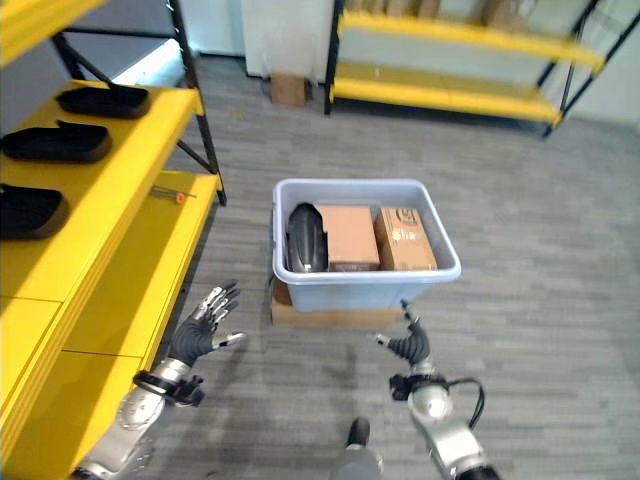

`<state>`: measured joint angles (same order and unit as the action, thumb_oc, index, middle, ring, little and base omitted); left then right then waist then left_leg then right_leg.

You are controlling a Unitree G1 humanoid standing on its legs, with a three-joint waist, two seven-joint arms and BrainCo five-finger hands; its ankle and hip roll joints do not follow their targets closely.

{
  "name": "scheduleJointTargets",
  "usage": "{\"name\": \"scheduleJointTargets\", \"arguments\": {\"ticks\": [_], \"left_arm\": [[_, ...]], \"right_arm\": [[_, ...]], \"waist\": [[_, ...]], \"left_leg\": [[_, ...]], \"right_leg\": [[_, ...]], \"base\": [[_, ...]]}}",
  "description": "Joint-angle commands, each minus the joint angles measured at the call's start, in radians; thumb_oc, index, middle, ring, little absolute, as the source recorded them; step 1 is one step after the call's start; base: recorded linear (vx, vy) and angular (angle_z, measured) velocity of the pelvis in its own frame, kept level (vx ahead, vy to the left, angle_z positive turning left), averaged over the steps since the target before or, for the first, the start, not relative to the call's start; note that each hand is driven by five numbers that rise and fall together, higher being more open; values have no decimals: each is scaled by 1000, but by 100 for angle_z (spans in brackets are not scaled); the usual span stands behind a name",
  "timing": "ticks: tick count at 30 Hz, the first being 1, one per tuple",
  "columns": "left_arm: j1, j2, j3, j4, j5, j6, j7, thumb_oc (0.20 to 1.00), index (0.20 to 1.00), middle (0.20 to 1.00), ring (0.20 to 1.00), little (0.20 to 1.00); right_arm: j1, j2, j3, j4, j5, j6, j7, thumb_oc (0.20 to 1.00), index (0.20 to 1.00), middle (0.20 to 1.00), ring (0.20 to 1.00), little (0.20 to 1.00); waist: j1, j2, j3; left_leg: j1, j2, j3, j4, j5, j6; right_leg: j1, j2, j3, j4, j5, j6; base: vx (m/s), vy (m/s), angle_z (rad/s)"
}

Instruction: Move parts from the plastic box to the shelf.

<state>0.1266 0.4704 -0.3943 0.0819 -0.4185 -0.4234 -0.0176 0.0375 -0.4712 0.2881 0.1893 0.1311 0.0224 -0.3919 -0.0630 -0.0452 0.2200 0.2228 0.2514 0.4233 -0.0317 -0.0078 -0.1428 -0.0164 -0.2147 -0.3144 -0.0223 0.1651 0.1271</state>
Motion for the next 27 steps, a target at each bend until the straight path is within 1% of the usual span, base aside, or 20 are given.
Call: {"name": "scheduleJointTargets", "arguments": {"ticks": [1,3,4,5,6,7,9,10,11,14,15,16,18,19,20,21,22,25,26,27], "left_arm": [[-39,49,12,-112,9,-43,-16,1000,1000,1000,1000,1000],[-30,52,22,-120,3,-39,-26,1000,1000,1000,1000,1000],[-15,44,30,-134,-1,-30,-19,1000,1000,1000,1000,1000],[-10,40,34,-140,-11,-29,-18,1000,1000,1000,1000,1000],[-10,35,40,-150,-30,-39,-10,1000,1000,1000,1000,1000],[-23,30,37,-140,-24,-45,11,1000,1000,1000,1000,1000],[-38,23,36,-124,-23,-48,36,1000,1000,1000,1000,1000],[-51,11,36,-112,-25,-46,57,1000,1000,1000,1000,1000],[-61,1,38,-102,-3,-38,88,1000,1000,1000,1000,1000],[-81,-7,37,-80,30,-59,125,1000,1000,1000,1000,1000],[-101,-17,37,-70,28,-68,120,1000,1000,1000,1000,1000],[-103,-18,37,-70,31,-67,121,1000,1000,1000,1000,1000],[-103,-31,38,-70,52,-57,144,1000,1000,1000,1000,1000],[-103,-31,38,-70,53,-57,144,1000,1000,1000,1000,1000],[-94,-35,50,-74,65,-50,153,1000,1000,1000,1000,1000],[-89,-36,56,-77,71,-43,158,1000,1000,1000,1000,1000],[-81,-37,63,-78,70,-36,164,1000,1000,1000,1000,1000],[-74,-35,65,-77,65,-36,162,1000,1000,1000,1000,1000],[-56,-31,72,-74,53,-47,161,1000,1000,1000,1000,1000],[-47,-29,75,-70,51,-53,162,1000,1000,1000,1000,1000]], "right_arm": [[-17,2,-14,-113,-51,-13,-39,1000,1000,1000,1000,1000],[-14,-21,-21,-123,-78,-14,-36,1000,1000,1000,1000,1000],[-18,-50,-25,-122,-101,-20,-40,1000,1000,1000,1000,1000],[-21,-62,-29,-122,-113,-22,-43,1000,1000,1000,1000,1000],[-41,-97,-42,-110,-140,-38,-51,1000,1000,1000,1000,1000],[-66,-112,-35,-87,-123,-53,-56,1000,1000,1000,1000,1000],[-76,-123,-33,-74,-112,-67,-59,1000,1000,1000,1000,1000],[-71,-123,-36,-64,-114,-84,-61,1000,1000,1000,1000,1000],[-66,-122,-38,-60,-117,-98,-54,1000,1000,1000,1000,1000],[-57,-122,-39,-59,-105,-114,-42,1000,1000,1000,1000,1000],[-41,-118,-37,-68,-74,-133,1,1000,1000,1000,1000,1000],[-41,-117,-36,-68,-69,-134,5,1000,1000,1000,1000,1000],[-40,-96,-18,-48,-53,-160,22,1000,1000,1000,1000,1000],[-41,-96,-18,-47,-53,-162,22,1000,1000,1000,1000,1000],[-37,-84,-13,-47,-48,-172,41,1000,1000,1000,1000,1000],[-31,-83,-11,-55,-46,-172,49,1000,1000,1000,1000,1000],[-17,-83,-9,-72,-40,-172,64,1000,1000,1000,1000,1000],[-3,-86,-7,-84,-42,-171,73,1000,1000,1000,1000,1000],[17,-94,3,-96,-37,-180,86,1000,1000,1000,1000,1000],[23,-97,6,-97,-33,-183,90,1000,1000,1000,1000,1000]], "waist": [[6,-37,-12],[3,-33,-22],[0,-25,-34],[-1,-25,-38],[-6,-20,-40],[-8,-17,-32],[-14,-13,-22],[-21,-9,-15],[-30,-9,-11],[-48,-9,-13],[-70,-6,-20],[-71,-5,-21],[-56,-3,-12],[-56,-4,-12],[-46,-2,-6],[-44,0,-5],[-43,4,-5],[-41,8,-5],[-25,18,-1],[-20,19,1]], "left_leg": [[-27,-135,-60,-6,-21,127],[-24,-116,-58,-24,6,115],[-14,-91,-60,-37,20,96],[-11,-84,-54,-35,21,89],[-34,-52,-41,16,21,73],[-62,-15,-37,92,38,62],[-94,30,-17,179,87,39],[-122,68,-9,258,121,3],[-140,92,12,296,149,-11],[-140,116,62,316,169,-22],[-131,115,119,317,179,-29],[-132,111,118,320,182,-29],[-168,19,51,322,122,9],[-167,17,51,322,120,11],[-181,-40,25,291,85,36],[-188,-61,23,262,84,41],[-199,-88,27,201,91,47],[-207,-107,25,147,101,49],[-244,-115,-16,74,160,35],[-253,-112,-30,56,179,29]], "right_leg": [[0,-73,85,-25,126,107],[24,-47,80,-26,70,93],[59,-12,70,-18,4,65],[70,1,64,-14,-17,51],[80,36,49,18,-71,5],[72,60,42,51,-102,-28],[73,86,29,69,-126,-58],[92,107,25,73,-154,-69],[101,119,12,69,-162,-79],[112,129,-9,62,-170,-88],[119,143,-35,49,-178,-97],[119,145,-35,47,-178,-99],[121,155,6,47,-173,-97],[121,153,6,47,-173,-96],[130,160,31,36,-169,-93],[138,163,39,25,-168,-92],[151,168,46,6,-166,-88],[159,171,48,-3,-165,-83],[175,179,66,-12,-168,-84],[180,181,70,-11,-171,-86]], "base": [[237,-359,2],[214,-312,11],[298,-418,10],[410,-631,6],[307,-655,0],[244,-610,-4],[158,-436,-9],[224,-484,-5],[218,-404,1],[104,-233,22],[118,-230,23],[134,-254,17],[84,-82,25],[109,-36,-23],[107,-11,-37],[183,7,-28],[117,32,-16],[124,50,-28],[243,92,-28],[180,83,-16]]}}
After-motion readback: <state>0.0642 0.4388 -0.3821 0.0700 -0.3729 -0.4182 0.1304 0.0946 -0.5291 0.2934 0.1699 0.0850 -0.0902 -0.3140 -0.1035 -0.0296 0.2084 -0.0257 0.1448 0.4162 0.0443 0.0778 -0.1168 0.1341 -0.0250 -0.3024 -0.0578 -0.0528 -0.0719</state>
